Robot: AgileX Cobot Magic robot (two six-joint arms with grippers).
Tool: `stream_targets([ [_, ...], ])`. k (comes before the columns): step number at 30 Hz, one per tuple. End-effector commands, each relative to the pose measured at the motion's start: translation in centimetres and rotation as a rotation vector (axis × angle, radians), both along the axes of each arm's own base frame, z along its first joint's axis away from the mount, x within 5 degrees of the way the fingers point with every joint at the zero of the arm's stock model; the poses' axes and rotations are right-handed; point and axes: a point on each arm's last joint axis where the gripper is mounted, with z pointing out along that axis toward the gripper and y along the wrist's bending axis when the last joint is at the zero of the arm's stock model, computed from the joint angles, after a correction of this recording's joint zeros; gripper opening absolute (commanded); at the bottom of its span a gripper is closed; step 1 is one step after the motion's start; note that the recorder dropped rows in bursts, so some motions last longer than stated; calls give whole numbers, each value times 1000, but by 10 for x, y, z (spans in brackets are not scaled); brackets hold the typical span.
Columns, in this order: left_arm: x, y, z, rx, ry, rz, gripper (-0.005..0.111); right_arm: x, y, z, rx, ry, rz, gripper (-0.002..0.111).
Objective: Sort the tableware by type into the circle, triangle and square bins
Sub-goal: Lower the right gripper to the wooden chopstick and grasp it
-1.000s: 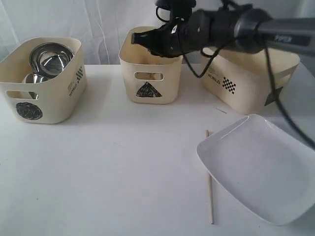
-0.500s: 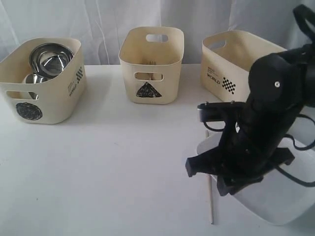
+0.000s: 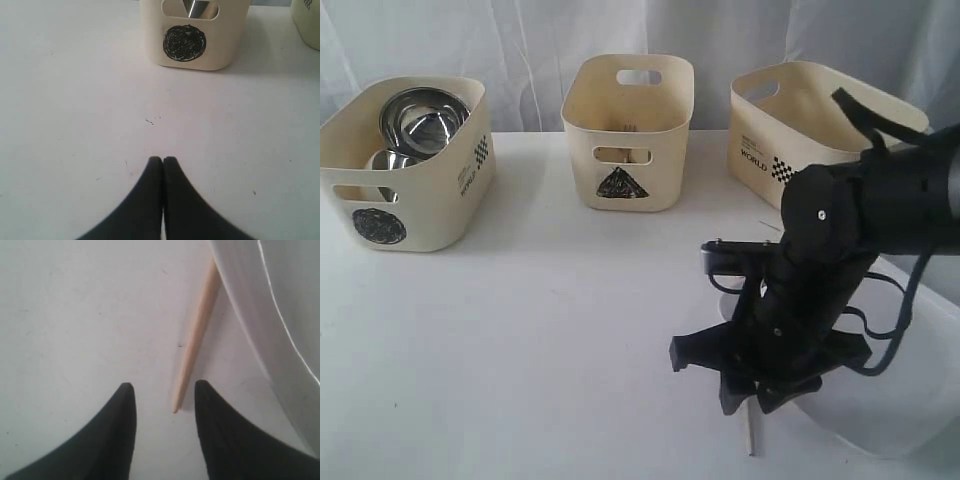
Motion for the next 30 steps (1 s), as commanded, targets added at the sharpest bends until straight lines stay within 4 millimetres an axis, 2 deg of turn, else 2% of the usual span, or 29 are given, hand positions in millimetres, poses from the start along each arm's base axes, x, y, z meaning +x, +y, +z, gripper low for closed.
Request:
stream_targets([
  [1,0,0,-1,-1,-5,-7,0,4,2,-9,5,-18,-10,37],
  [9,0,0,-1,-1,-5,-7,0,11,3,-20,1,-44,-15,37],
  [21,0,0,-1,-1,-5,-7,0,13,-1,-22,-54,-69,42,37],
  [30,0,0,-1,-1,-5,-7,0,13,1,-39,-59,1,24,36],
])
